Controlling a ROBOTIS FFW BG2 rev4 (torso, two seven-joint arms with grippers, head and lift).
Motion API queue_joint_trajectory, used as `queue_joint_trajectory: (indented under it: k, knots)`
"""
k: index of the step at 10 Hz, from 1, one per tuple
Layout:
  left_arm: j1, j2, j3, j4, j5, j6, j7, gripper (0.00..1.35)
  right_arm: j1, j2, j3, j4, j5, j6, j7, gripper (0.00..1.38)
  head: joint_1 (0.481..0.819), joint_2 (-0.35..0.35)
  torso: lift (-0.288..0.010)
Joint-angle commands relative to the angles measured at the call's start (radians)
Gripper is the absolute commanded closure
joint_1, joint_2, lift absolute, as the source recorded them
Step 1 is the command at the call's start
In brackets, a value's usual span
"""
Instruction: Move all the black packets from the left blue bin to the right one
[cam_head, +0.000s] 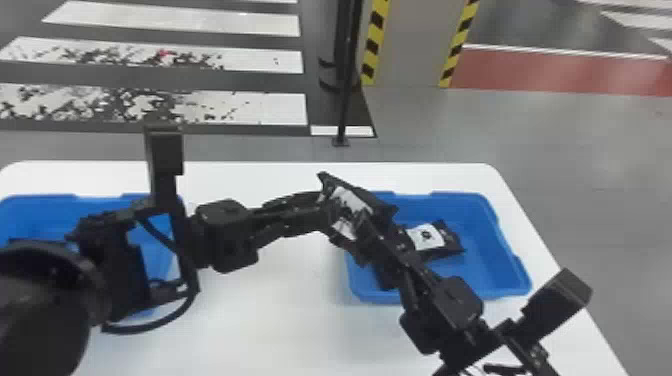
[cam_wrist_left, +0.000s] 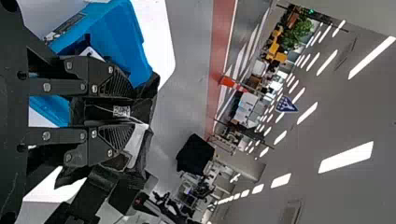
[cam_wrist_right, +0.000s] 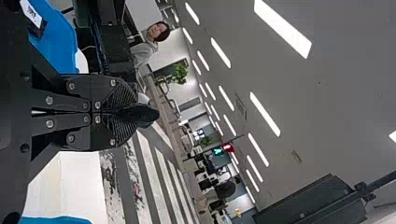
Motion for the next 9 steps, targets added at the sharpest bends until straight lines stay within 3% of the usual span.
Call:
queue_joint_trajectory:
  k: [1, 2, 5, 9]
  knots:
    - [0.032, -0.006, 0.036, -0.001, 0.011, -0.003, 0.001, 0.32, -0.014, -0.004, -0.002, 0.008, -0.005, 0.0, 0.0, 1.28, 0.695, -0.12, -0.154]
    - [0.056, -0.009, 0.07, -0.001, 0.021, -0.032, 0.001, 0.11, -0.036, -0.005, -0.018, 0.028, -0.011, 0.005, 0.0, 1.28, 0.695, -0.11, -0.154]
    - [0.162, -0.02, 0.188, -0.077, 0.033, -0.074, 0.001, 0.13, -0.164, -0.038, -0.058, 0.18, -0.023, 0.064, 0.0, 1.28, 0.695, -0.076, -0.154]
    - [0.302, -0.05, 0.359, -0.165, 0.013, -0.118, 0.001, 0.13, -0.297, -0.039, -0.201, 0.381, 0.084, 0.091, 0.0, 1.28, 0.695, -0.058, -0.154]
